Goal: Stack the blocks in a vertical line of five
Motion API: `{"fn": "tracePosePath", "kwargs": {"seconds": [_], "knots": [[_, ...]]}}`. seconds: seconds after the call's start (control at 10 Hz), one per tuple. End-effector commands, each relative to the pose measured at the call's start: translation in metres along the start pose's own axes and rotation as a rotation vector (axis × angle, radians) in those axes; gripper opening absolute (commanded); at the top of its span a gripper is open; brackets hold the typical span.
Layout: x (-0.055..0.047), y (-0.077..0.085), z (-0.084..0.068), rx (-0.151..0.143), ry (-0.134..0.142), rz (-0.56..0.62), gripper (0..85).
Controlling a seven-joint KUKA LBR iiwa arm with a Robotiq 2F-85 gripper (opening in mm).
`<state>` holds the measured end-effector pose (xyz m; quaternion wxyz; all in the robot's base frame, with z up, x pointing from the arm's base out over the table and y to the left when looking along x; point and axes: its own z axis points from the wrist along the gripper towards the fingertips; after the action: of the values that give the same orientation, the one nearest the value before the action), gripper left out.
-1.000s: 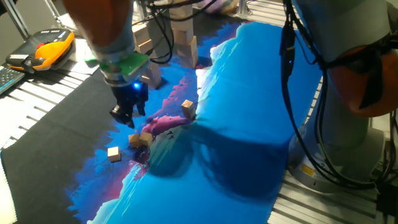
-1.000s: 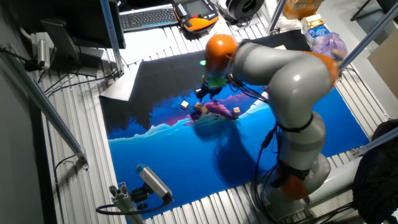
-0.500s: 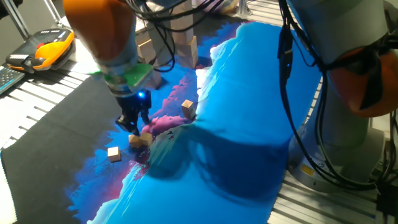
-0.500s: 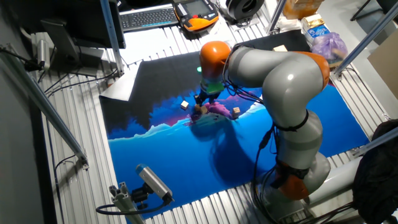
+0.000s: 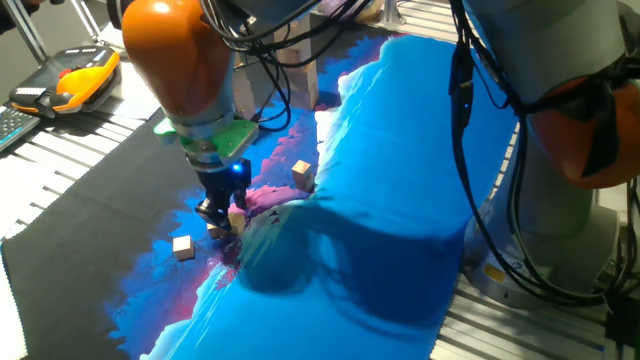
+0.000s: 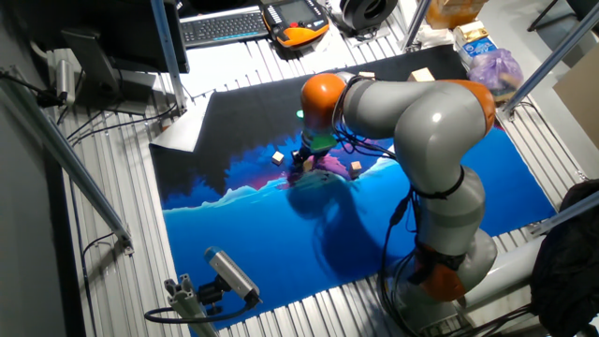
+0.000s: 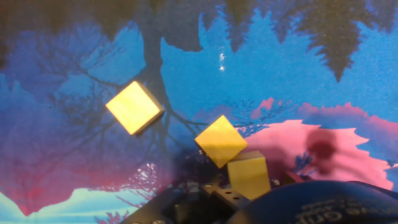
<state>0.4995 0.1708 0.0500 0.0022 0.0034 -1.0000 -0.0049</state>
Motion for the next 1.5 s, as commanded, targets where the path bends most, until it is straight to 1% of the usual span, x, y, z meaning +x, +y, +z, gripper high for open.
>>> {"fn": "tracePosePath", "kwargs": {"seconds": [0.0,0.1,0.2,0.4,0.6,0.7,0.8,0.9,1.0,1.1,1.2,1.3,1.4], "knots": [[0.001,0.0,0.002,0.002,-0.005,0.0,51.0],[0.001,-0.002,0.004,0.002,-0.008,-0.006,51.0],[0.001,-0.004,0.005,-0.001,-0.008,-0.014,34.0],[0.001,-0.004,0.009,-0.004,-0.009,-0.02,34.0],[0.0,-0.004,0.01,-0.007,-0.01,-0.026,34.0],[-0.001,-0.004,0.009,-0.001,-0.019,-0.038,17.0],[-0.003,-0.007,0.003,0.001,-0.016,-0.066,17.0],[-0.006,-0.016,-0.007,-0.009,0.001,-0.113,0.0],[-0.007,-0.027,-0.019,-0.006,0.009,-0.143,0.0],[-0.005,-0.037,-0.033,-0.003,0.012,-0.149,0.0],[0.003,-0.047,-0.053,0.011,0.01,-0.142,0.0],[0.012,-0.054,-0.065,0.022,0.004,-0.135,0.0],[0.021,-0.062,-0.073,0.022,-0.003,-0.122,0.0]]}}
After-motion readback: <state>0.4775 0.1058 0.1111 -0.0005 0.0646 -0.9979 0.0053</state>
